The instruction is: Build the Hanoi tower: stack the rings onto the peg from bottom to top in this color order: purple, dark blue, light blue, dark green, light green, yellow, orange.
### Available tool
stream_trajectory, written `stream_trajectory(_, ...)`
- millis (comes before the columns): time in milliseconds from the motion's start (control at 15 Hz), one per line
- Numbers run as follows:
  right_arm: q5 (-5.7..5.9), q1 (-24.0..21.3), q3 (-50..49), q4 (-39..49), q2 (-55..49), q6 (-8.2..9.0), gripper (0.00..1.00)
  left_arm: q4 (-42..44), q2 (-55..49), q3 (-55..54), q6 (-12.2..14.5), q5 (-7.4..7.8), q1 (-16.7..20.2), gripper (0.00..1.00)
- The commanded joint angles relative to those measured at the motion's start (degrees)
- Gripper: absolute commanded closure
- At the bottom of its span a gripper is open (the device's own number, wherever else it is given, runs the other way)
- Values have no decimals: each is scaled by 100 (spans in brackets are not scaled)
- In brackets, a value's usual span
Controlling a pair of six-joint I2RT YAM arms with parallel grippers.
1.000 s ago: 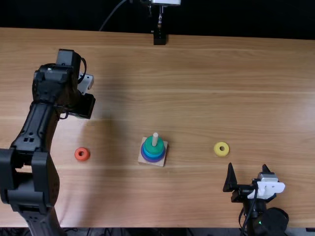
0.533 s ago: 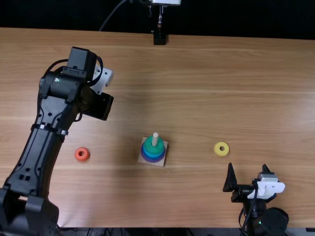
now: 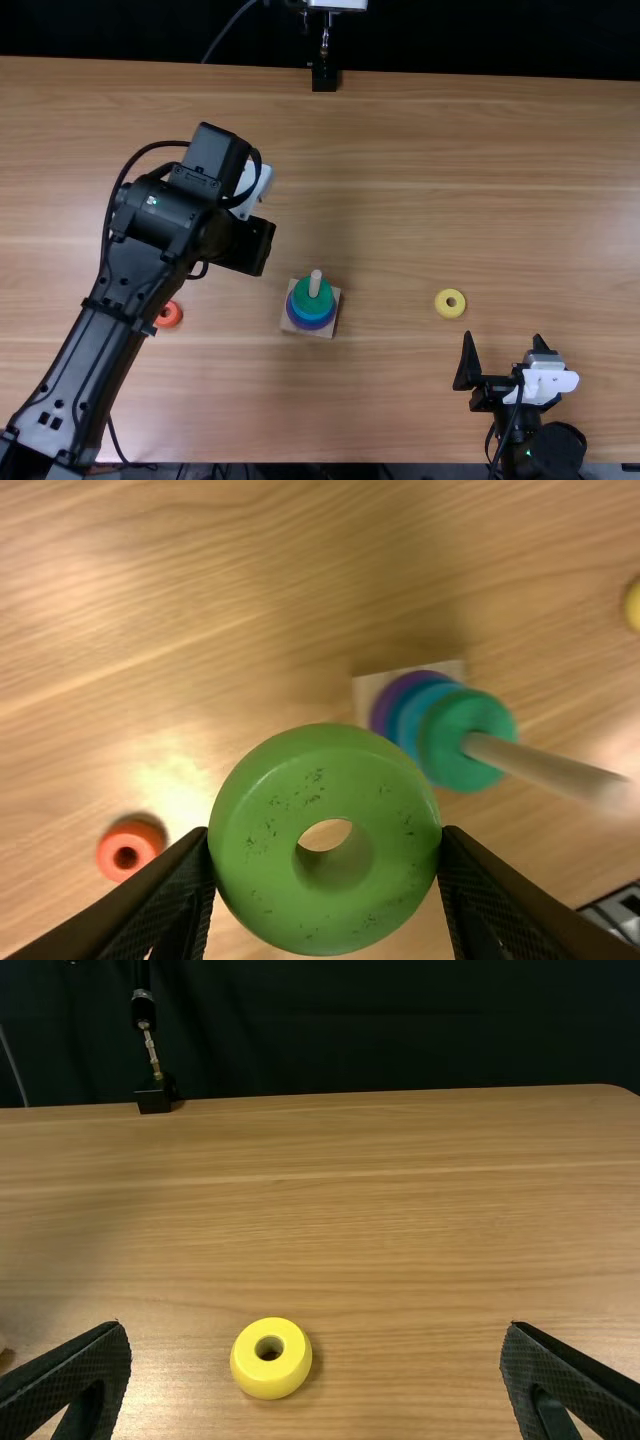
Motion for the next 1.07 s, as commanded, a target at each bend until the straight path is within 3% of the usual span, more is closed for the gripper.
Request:
stream_trajectory(0, 0, -68, -350, -377, -73, -22, 0, -7, -255, 173, -287, 140, -171, 100)
stream_trajectory(333, 0, -68, -350, -377, -73, -22, 0, 4, -255, 146, -424, 140, -822, 100)
stream_trajectory(467, 0, -68, -350, -377, -73, -22, 0, 67, -246, 120, -614, 140, -1015, 100)
stream_trajectory(1000, 0, -68, -350, -377, -73, -22, 0, 130, -193, 76, -666, 140, -1191, 100)
